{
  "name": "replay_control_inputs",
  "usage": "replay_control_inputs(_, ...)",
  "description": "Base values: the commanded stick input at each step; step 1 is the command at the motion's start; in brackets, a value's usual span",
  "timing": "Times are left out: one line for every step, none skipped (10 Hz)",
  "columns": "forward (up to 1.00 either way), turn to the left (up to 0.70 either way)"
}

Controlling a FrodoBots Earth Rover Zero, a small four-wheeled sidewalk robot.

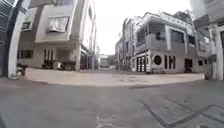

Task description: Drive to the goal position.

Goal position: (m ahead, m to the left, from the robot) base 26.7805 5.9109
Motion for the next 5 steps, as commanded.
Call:
replay_control_inputs(1.00, 0.06)
replay_control_inputs(1.00, 0.06)
replay_control_inputs(1.00, 0.06)
replay_control_inputs(1.00, 0.06)
replay_control_inputs(1.00, 0.06)
